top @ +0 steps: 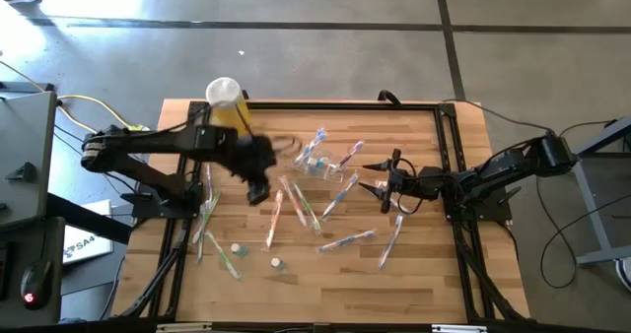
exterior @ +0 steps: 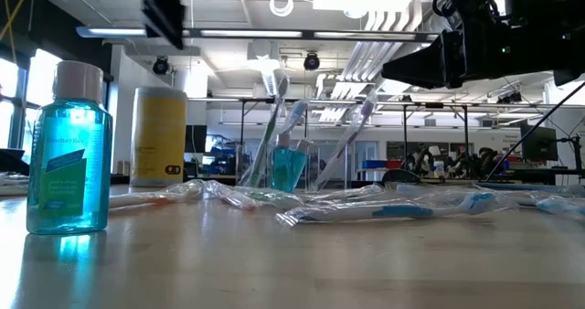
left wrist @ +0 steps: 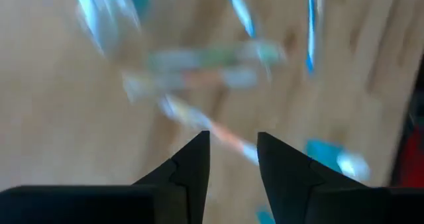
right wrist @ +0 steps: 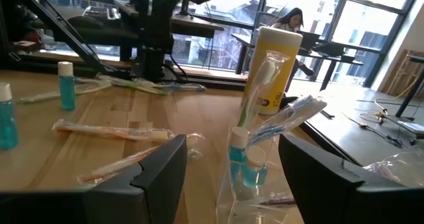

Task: Pick & Place toothbrushing station
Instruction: Put the blue mouthwash into the transparent organizer

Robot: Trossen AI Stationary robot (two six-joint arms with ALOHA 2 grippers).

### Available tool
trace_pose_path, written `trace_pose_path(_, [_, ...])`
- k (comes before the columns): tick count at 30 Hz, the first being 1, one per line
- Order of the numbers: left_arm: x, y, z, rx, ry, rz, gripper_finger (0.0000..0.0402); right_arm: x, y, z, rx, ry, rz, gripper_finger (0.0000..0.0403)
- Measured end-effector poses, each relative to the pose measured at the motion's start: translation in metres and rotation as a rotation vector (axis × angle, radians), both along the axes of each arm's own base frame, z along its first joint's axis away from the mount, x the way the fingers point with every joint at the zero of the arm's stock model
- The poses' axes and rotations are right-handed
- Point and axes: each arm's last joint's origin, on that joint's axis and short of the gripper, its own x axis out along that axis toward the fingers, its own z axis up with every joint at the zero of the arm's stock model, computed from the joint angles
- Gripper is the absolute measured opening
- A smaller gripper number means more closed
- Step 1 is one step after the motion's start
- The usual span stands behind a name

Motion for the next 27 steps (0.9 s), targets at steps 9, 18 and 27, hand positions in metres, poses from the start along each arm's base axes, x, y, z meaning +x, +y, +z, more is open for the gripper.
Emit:
trace_pose_path(9, [-0.016,-0.056,-0.003,-0.092,0.117,0.203,0.0122,0.0,0.001,0.0,0.002,-0.001,0.019,0.0231])
trace_pose_path(18, [-0.024,-0.091,-0.024,-0.176,0.222,0.416,0.0122,0.0,0.001,0.0,0.006,-0.002,0.019,0.0231])
trace_pose_path(27, [-0.022,-0.123,-0.053,-0.199,0.383,0.467,0.0122,0.0,0.001,0.001,0.032,-0.017,0.017,0.0231])
